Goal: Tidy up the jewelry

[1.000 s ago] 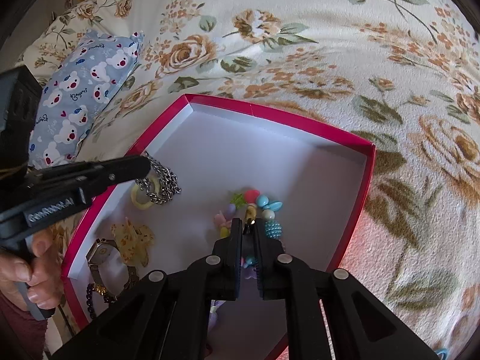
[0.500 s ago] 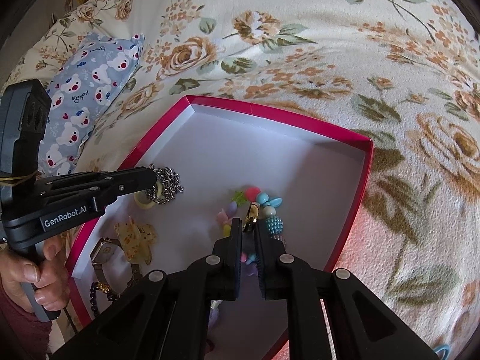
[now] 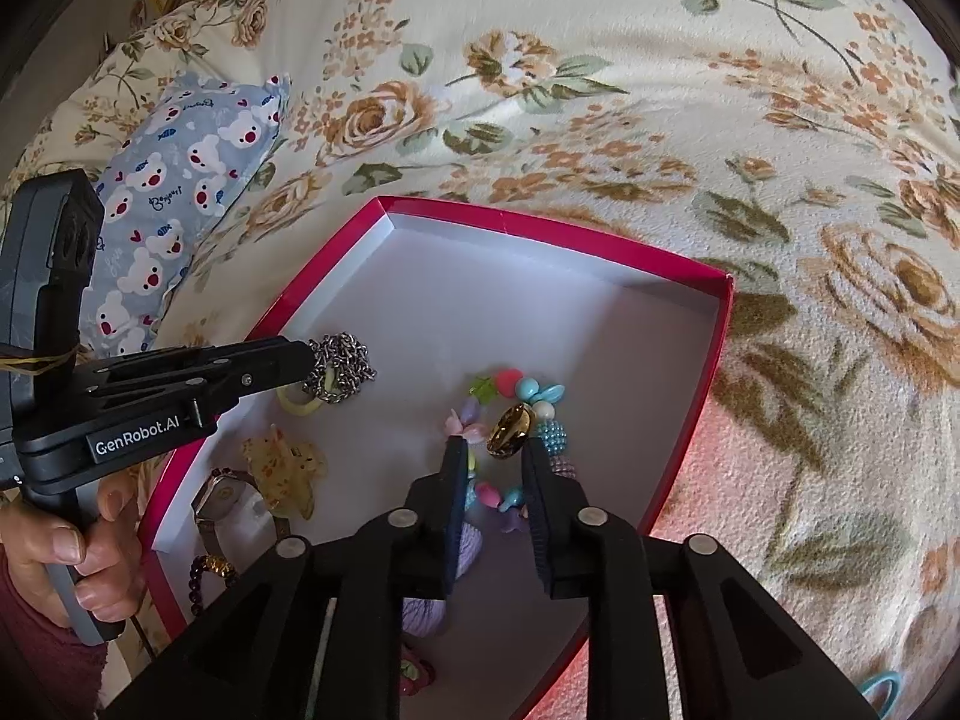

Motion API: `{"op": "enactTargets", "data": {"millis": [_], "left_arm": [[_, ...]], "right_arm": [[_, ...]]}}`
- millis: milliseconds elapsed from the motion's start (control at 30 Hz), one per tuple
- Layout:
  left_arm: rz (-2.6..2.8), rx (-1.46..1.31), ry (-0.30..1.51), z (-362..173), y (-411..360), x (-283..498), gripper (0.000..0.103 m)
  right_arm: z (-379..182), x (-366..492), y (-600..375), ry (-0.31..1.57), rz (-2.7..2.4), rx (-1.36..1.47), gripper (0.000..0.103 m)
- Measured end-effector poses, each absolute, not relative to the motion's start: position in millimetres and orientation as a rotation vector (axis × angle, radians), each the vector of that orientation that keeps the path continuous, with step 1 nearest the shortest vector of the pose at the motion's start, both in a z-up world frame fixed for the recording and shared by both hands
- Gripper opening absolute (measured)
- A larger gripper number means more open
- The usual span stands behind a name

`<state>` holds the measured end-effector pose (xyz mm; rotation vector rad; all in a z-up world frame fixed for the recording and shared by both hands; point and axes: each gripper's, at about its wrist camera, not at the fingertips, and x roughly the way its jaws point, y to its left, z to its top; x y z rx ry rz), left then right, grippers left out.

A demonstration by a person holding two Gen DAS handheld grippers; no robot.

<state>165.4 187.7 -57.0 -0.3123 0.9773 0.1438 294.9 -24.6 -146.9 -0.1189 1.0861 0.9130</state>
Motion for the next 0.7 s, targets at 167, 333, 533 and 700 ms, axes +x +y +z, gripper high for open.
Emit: {"op": "enactTargets", "data": {"millis": [167, 333, 533, 700], "left_arm": [[0.144, -0.318, 0.975, -56, 188, 164, 0.028], [0.147, -0.32, 0.971, -53, 189, 162, 0.03], [0.148, -0.307, 0.954, -46, 187, 155, 0.037], [0.155, -0.306, 0.93, -38, 186, 145, 0.051]], "right_arm": [[-145, 292, -26, 1.082, 0.917, -0.124, 0.027], [-143, 291, -28, 1.078, 0.918, -0.119, 0.027], [-137, 288, -31, 1.061, 0.924, -0.105, 0.027], [-130, 283, -37, 1.039, 0.925, -0.085, 0.039]]}}
